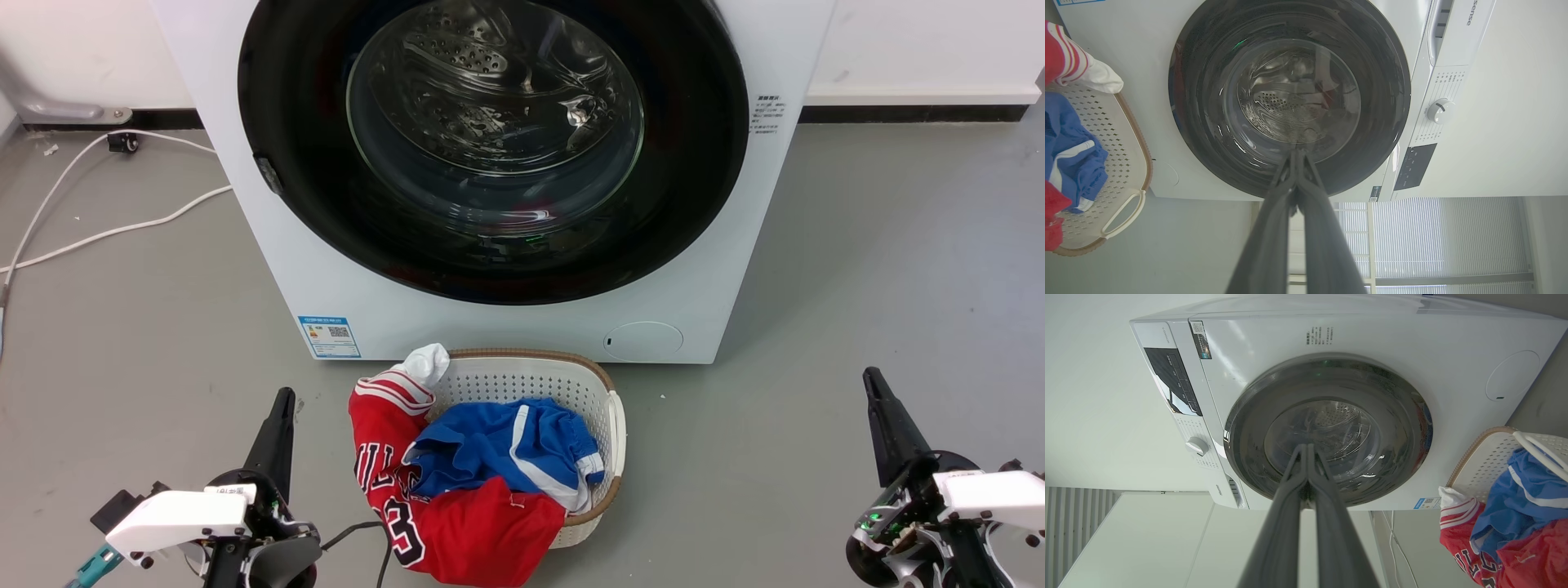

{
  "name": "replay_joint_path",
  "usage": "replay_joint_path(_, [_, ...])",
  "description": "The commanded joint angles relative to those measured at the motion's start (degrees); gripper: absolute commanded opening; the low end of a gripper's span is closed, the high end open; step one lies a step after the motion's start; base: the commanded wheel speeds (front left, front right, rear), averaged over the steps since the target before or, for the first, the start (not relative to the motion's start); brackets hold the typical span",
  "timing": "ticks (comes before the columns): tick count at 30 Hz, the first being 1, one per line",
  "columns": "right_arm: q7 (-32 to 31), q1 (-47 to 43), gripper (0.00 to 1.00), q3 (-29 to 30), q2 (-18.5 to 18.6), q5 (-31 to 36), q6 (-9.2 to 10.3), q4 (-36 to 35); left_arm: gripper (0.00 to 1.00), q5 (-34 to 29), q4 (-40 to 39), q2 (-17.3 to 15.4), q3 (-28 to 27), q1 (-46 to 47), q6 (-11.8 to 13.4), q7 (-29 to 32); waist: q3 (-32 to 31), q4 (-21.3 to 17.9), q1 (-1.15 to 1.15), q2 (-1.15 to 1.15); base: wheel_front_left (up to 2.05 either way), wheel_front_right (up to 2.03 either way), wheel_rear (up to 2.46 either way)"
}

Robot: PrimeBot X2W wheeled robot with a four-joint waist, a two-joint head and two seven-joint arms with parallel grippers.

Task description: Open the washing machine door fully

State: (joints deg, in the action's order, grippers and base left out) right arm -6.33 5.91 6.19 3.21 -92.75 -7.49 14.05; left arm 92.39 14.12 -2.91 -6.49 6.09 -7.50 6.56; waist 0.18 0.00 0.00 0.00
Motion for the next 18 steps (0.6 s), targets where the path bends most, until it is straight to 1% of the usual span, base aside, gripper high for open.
replay_joint_path(1, [-0.1, 0.7, 0.00, 0.1, -0.2, 0.2, 0.00, 0.1, 0.00, 0.1, 0.0, 0.1, -0.2, 0.4, -0.1, 0.1, 0.0, 0.0, 0.00, 0.00, 0.00, 0.00, 0.00])
replay_joint_path(16, [-0.2, 0.7, 0.00, 0.1, -0.2, 0.3, 0.00, 0.1, 0.00, 0.0, 0.0, 0.1, -0.2, 0.4, -0.1, 0.1, 0.0, 0.0, 0.00, 0.00, 0.00, 0.00, 0.00])
replay_joint_path(17, [0.0, 0.0, 1.00, 0.1, 0.0, 0.0, 0.00, 0.0, 1.00, 0.0, 0.0, 0.0, 0.0, 0.0, 0.0, 0.0, 0.0, 0.0, 0.00, 0.00, 0.00, 0.00, 0.00])
replay_joint_path(18, [0.0, -0.2, 1.00, 0.0, -0.1, 0.0, 0.00, 0.4, 1.00, 0.0, 0.4, 0.0, 0.1, -0.2, 0.0, 0.0, 0.0, 0.0, 0.00, 0.00, 0.00, 0.00, 0.00])
